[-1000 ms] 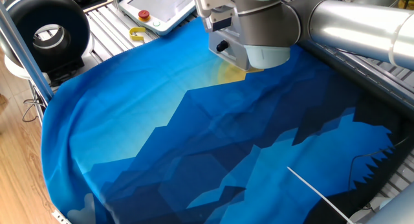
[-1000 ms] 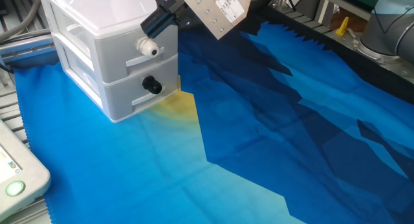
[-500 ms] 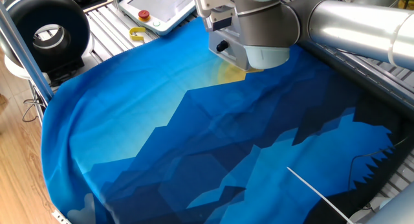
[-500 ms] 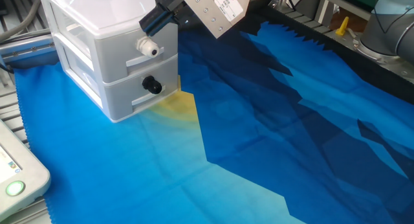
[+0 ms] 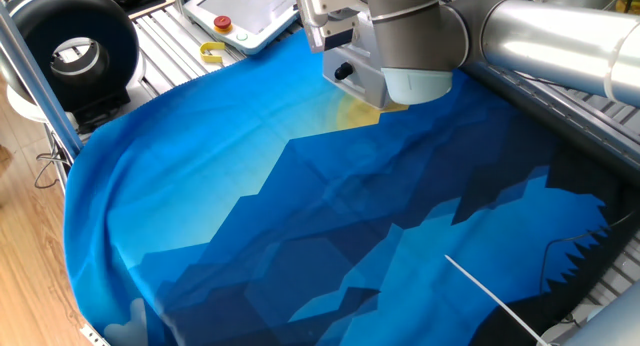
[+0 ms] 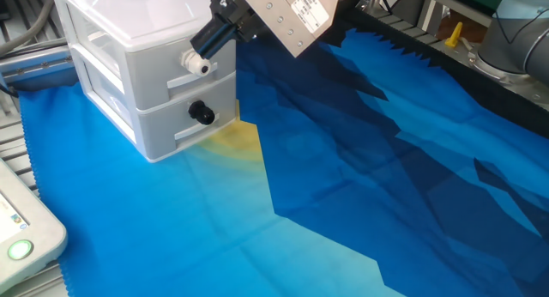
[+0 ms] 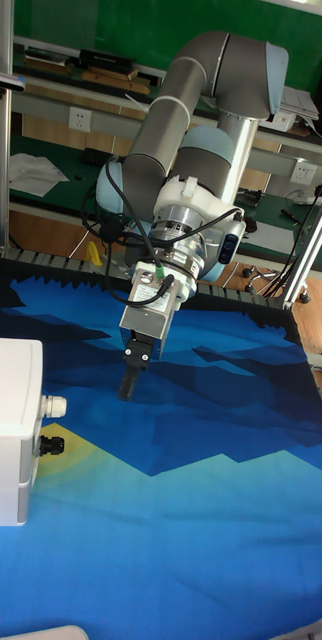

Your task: Grasp the handle and open the drawer

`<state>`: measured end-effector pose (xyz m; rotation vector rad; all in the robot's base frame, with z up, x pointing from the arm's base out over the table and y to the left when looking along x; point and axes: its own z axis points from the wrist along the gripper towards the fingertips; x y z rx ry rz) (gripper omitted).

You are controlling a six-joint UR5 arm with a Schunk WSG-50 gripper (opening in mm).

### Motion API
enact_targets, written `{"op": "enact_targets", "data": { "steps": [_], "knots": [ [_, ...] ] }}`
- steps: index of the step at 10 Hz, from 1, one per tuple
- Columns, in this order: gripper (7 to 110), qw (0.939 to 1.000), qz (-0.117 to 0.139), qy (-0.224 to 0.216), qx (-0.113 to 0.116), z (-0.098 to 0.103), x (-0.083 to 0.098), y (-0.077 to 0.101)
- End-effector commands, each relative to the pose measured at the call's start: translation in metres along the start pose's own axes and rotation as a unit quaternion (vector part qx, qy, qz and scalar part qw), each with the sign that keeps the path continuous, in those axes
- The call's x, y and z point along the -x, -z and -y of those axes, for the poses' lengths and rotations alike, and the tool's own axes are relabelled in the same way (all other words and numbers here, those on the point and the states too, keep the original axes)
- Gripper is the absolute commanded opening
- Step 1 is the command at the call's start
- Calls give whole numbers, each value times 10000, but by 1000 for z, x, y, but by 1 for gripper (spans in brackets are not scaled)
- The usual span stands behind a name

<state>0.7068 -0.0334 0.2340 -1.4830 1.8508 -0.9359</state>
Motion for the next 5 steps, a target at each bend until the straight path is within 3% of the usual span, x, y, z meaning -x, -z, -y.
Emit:
{"op": "enact_targets", "data": {
  "steps": [1,5],
  "knots": [
    [7,9998,86,-163,18,0,2,0],
    [7,9998,52,-168,5,1,0,0]
  ]
}}
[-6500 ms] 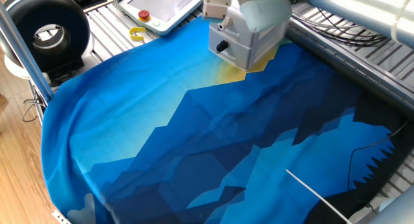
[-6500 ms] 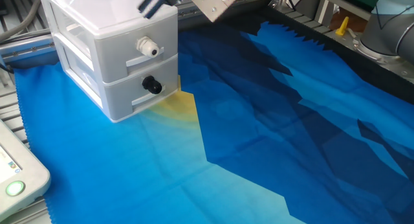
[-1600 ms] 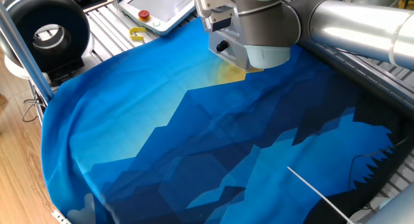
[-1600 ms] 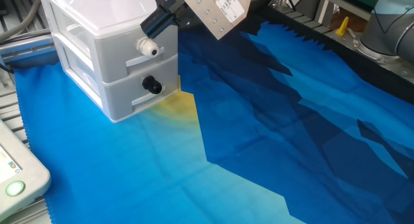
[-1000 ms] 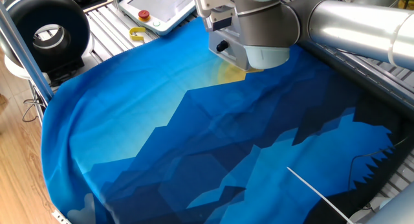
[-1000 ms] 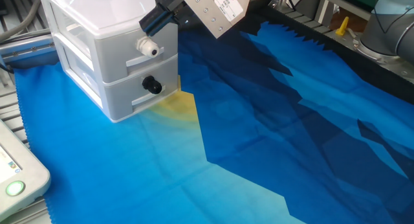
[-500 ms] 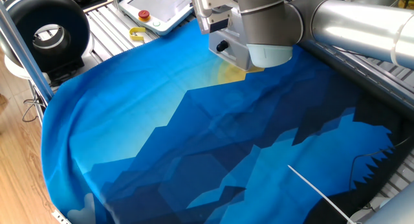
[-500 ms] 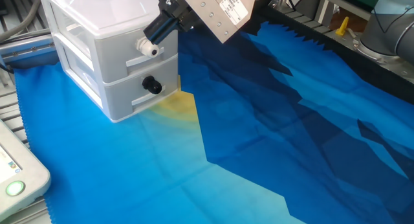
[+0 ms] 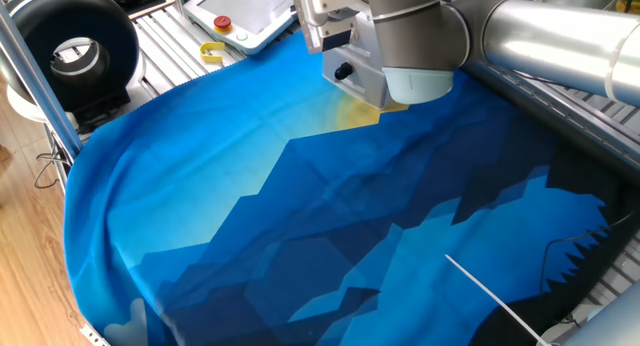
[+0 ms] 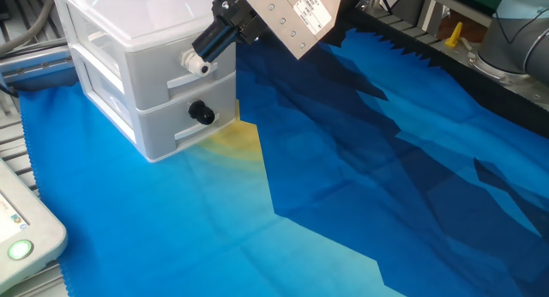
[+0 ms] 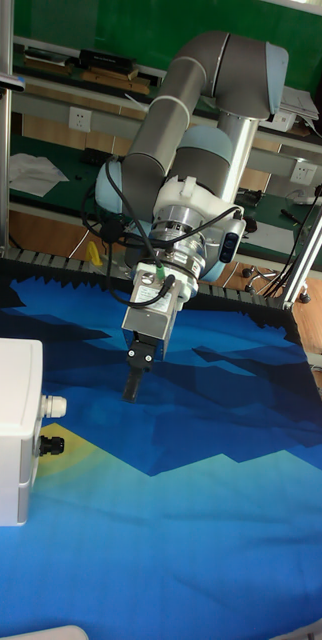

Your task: Grasp the handle and open the drawer

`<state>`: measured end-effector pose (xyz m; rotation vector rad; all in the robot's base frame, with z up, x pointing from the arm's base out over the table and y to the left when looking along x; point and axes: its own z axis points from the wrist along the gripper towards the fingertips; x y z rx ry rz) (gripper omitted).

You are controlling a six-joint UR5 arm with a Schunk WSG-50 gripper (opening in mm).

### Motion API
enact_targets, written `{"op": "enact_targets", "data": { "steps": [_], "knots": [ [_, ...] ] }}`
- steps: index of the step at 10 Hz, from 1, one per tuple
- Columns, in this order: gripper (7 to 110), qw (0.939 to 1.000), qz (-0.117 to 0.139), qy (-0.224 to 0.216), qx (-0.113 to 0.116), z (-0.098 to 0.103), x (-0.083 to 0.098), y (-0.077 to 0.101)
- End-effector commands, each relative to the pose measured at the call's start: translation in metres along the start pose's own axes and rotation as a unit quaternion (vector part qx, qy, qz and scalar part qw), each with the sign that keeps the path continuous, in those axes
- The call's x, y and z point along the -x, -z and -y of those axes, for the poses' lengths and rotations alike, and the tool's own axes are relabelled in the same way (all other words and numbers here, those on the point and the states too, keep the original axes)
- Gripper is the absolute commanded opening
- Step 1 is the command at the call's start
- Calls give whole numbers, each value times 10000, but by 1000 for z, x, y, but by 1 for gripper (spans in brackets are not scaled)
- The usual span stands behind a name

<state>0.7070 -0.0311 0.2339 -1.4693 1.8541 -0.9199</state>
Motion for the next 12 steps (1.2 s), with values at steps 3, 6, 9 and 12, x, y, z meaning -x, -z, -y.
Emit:
{"op": "enact_targets", "data": {
  "steps": [3,6,9,12],
  "knots": [
    [7,9999,-25,-78,69,-2,-4,0],
    [7,9998,-116,-133,107,-4,-8,0],
    [7,9998,-132,-81,134,-6,-9,0],
    [7,9997,-175,-88,124,-5,-11,0]
  ]
}}
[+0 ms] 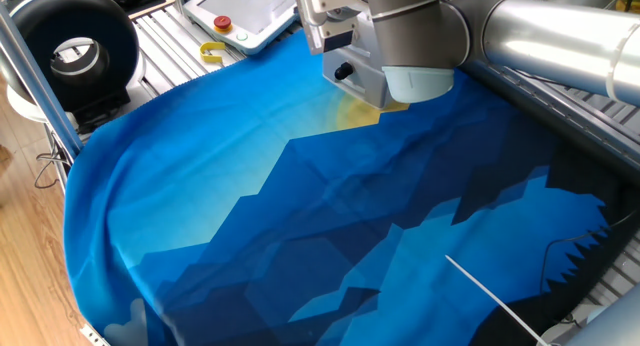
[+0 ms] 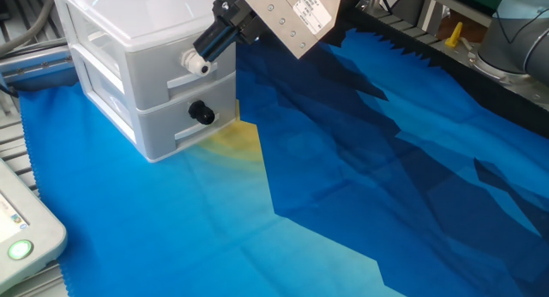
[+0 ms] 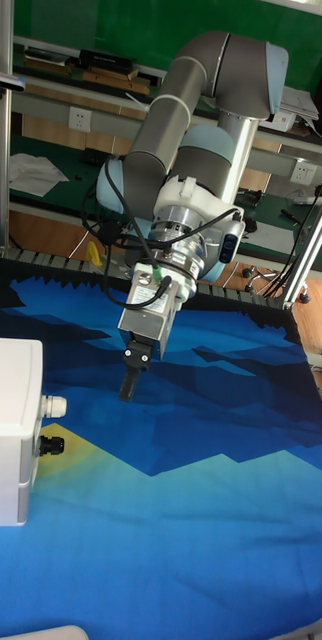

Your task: Grasp the handle and open the drawer

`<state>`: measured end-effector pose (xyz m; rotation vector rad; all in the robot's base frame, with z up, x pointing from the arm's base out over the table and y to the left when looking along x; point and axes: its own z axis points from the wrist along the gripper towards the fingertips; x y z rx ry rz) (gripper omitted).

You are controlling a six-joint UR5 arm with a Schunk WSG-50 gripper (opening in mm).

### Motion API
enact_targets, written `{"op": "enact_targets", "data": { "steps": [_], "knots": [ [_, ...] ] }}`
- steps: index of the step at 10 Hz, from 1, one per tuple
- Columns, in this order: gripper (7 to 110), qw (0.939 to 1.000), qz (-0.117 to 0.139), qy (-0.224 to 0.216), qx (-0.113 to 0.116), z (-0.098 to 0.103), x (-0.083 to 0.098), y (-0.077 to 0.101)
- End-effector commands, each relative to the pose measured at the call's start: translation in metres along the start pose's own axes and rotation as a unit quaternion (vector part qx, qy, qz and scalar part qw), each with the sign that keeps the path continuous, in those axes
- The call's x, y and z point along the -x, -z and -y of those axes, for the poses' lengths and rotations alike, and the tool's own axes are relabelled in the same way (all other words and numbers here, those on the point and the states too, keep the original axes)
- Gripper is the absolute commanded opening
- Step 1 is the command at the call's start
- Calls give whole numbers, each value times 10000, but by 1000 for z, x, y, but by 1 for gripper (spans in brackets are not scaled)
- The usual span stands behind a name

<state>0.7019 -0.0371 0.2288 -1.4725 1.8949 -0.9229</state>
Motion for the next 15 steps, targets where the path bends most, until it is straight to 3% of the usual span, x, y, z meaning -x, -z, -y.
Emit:
{"op": "enact_targets", "data": {
  "steps": [1,15],
  "knots": [
    [7,10000,-38,-57,1,1,-4,0],
    [7,9996,35,-281,90,-4,1,1]
  ]
}}
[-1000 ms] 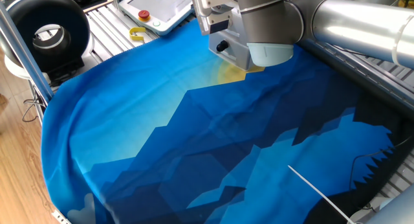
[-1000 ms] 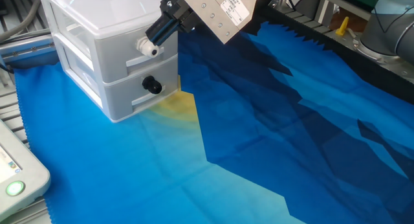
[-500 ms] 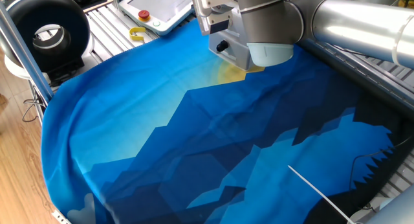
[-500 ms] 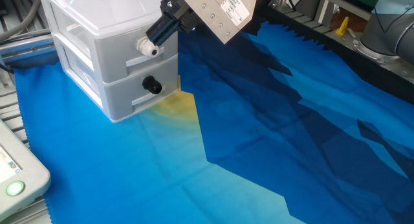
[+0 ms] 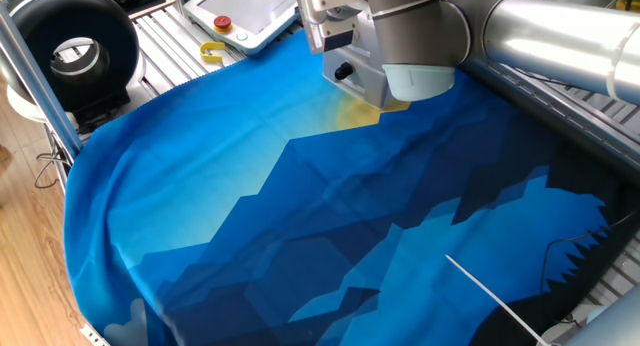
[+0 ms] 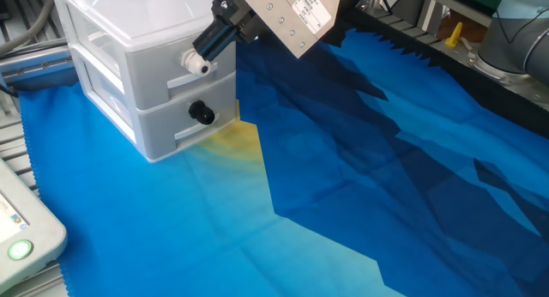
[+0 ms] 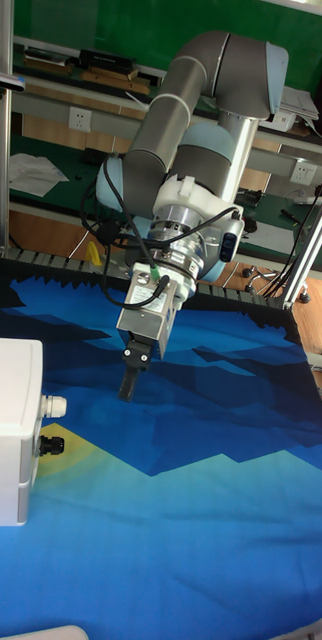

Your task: Grasp the handle and open the drawer

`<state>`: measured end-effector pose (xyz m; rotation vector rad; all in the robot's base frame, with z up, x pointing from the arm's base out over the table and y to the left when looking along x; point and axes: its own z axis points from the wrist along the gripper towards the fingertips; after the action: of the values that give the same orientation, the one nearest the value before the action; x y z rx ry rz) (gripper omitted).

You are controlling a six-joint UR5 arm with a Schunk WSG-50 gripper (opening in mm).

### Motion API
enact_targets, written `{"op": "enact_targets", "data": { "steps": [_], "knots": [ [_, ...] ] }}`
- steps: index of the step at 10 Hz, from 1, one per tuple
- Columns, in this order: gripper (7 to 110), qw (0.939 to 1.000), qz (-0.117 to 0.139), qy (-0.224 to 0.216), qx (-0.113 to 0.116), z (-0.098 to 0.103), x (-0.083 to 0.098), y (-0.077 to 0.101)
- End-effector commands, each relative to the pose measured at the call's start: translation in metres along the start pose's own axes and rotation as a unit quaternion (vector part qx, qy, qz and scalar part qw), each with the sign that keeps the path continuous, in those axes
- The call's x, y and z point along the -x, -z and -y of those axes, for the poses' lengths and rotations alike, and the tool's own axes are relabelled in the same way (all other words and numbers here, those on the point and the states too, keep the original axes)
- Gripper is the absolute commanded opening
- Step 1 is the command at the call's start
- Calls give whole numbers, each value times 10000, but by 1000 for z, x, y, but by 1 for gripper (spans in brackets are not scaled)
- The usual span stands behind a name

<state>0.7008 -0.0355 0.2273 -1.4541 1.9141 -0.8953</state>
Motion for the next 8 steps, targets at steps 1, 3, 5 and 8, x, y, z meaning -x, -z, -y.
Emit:
{"op": "enact_targets", "data": {
  "steps": [1,3,5,8],
  "knots": [
    [7,9999,-11,-161,26,-3,0,1],
    [7,9999,-31,-106,-25,0,-6,-1],
    [7,9999,142,-75,-2,2,-24,-9],
    [7,9994,351,54,-19,4,-49,-13]
  ]
}}
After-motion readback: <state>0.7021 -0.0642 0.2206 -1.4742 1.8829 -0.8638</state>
